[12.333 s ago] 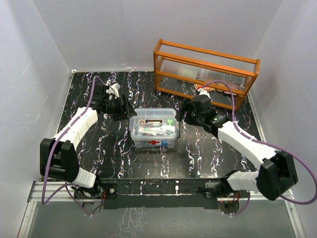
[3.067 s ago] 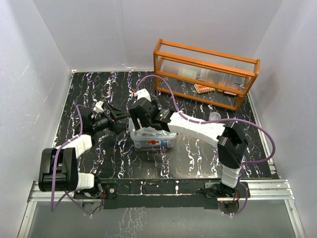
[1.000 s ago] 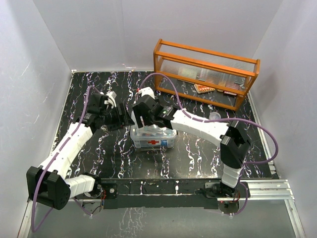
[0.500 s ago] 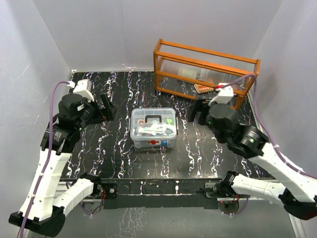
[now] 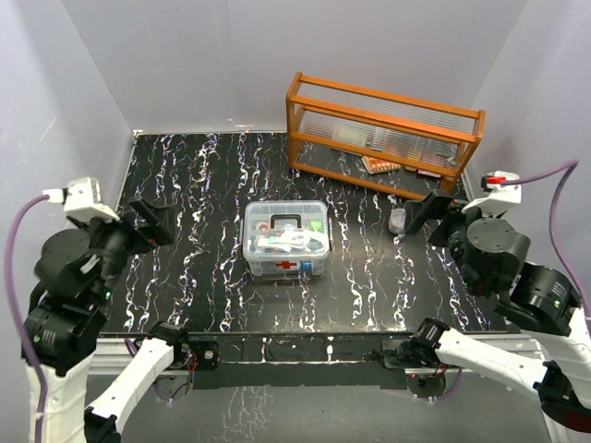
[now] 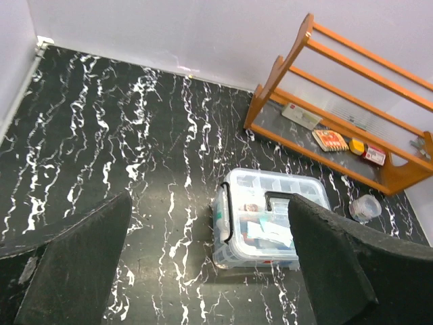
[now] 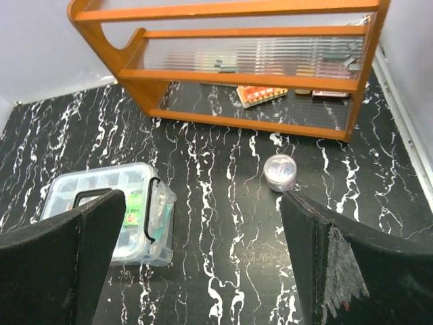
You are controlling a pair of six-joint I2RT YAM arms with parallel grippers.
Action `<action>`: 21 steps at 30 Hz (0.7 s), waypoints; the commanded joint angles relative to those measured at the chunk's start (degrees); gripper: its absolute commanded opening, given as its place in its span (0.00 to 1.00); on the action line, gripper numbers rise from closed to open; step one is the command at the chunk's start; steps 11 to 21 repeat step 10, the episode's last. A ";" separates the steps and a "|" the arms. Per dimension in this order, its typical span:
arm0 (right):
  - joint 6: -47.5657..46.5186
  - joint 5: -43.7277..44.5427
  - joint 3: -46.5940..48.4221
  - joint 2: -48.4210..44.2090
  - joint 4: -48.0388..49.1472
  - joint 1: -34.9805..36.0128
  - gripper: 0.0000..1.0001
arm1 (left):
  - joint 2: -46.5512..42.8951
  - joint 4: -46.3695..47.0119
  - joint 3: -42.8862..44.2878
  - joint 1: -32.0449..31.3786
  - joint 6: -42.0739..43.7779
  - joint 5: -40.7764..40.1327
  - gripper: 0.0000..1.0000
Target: Organize the medicine kit
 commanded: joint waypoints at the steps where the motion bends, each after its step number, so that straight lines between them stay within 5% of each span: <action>1: -0.13 4.20 3.95 -1.49 -3.57 0.04 0.98 | -0.71 -5.30 3.02 -0.19 2.08 -4.81 0.99; 21: 0.77 4.30 2.71 -0.94 -3.49 0.01 0.98 | -2.51 -5.65 2.03 -0.13 1.59 -5.66 0.99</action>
